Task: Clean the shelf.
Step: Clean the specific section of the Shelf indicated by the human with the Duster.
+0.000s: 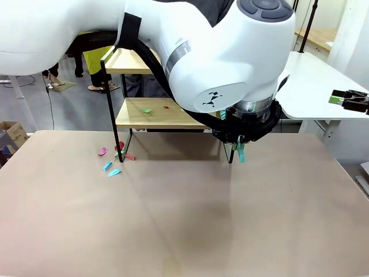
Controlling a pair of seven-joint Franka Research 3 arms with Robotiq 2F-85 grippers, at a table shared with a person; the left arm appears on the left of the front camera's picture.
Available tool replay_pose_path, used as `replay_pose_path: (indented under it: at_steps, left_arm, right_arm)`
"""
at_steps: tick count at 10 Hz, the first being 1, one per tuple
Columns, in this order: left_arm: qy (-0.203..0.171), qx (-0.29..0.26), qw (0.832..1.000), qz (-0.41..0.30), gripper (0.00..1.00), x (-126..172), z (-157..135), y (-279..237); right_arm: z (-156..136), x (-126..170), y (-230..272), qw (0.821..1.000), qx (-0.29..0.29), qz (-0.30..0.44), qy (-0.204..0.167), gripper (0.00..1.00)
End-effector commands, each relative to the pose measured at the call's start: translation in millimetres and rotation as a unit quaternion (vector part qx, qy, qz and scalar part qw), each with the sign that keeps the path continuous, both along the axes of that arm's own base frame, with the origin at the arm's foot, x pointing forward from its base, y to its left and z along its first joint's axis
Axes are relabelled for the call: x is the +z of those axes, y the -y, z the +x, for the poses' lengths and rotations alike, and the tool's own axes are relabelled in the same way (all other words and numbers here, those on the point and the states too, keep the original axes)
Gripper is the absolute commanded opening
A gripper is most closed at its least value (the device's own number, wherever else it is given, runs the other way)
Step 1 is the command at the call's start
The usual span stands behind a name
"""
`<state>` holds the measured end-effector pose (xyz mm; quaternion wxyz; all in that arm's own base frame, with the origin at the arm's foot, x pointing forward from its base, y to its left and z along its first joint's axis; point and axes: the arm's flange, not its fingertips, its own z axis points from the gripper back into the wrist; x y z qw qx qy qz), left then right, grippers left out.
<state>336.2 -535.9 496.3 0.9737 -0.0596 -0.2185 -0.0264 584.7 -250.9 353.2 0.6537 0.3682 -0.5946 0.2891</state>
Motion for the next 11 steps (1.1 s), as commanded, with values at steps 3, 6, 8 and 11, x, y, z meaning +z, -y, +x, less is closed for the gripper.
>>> replay_pose_path:
  at_steps: [3, 6, 8, 11]
  left_arm:
    - [-0.048, 0.0, 0.998, 0.046, 0.13, 8.7, 37.4, -52.2]
    - [-0.064, 0.02, 0.994, 0.087, 0.13, 2.3, 52.3, -102.0]
    - [-0.069, 0.037, 0.989, 0.128, 0.13, 1.8, 60.9, -145.8]
    - [-0.091, 0.07, 0.972, 0.203, 0.13, -4.3, 58.7, -204.1]
  right_arm:
    - [0.9, 3.2, -1.2, 1.0, -0.001, 0.001, 0.004, 1.0]
    - [0.9, 3.2, -1.2, 1.0, -0.001, 0.001, 0.004, 1.0]
    - [0.9, 3.2, -1.2, 1.0, -0.001, 0.001, 0.004, 1.0]
    - [0.9, 3.2, -1.2, 1.0, -0.001, 0.001, 0.004, 1.0]
